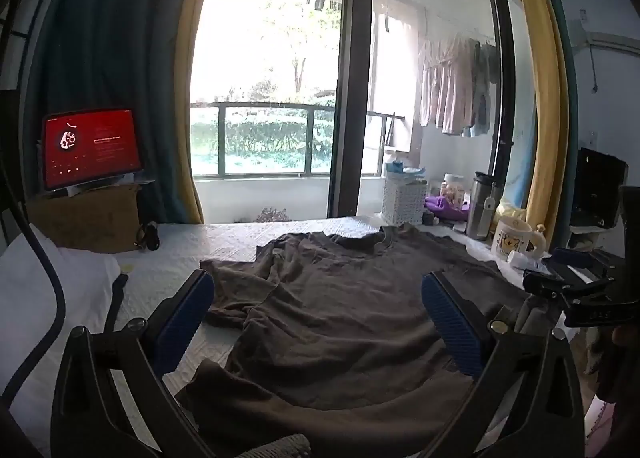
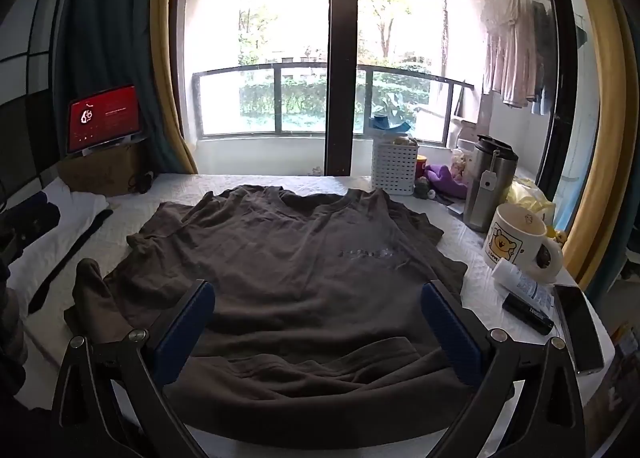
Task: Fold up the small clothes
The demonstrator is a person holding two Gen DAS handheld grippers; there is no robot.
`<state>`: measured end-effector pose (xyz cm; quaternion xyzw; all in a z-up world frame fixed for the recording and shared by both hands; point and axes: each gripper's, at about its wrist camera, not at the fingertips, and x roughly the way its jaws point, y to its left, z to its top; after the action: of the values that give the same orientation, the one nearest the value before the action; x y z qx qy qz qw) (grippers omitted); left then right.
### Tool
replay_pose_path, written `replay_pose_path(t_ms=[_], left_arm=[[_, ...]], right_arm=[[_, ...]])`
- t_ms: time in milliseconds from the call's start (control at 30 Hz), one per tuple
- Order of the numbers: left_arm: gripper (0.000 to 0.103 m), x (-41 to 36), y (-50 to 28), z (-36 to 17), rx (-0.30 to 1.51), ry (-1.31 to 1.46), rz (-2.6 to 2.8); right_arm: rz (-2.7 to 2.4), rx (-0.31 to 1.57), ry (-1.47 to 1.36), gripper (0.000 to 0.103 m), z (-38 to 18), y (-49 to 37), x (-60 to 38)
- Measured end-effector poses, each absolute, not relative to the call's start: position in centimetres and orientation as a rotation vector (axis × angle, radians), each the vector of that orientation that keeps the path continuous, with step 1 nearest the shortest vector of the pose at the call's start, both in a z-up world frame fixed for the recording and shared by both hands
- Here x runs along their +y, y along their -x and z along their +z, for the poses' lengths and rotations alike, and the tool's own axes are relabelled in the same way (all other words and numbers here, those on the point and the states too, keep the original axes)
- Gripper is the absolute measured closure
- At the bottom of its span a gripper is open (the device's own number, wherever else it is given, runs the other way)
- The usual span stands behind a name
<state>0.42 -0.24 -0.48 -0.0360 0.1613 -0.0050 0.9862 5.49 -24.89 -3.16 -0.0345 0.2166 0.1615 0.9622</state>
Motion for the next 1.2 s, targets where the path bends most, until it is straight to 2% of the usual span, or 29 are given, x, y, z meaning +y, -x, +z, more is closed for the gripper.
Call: replay_pose_path(t_ms=[1200], left_arm=[[0.001, -0.26, -0.57, -0.47, 0.362, 0.076, 0.007]], right_arm=[[0.322, 0.447, 0.054, 0.0, -2.82, -5.53, -25.18]])
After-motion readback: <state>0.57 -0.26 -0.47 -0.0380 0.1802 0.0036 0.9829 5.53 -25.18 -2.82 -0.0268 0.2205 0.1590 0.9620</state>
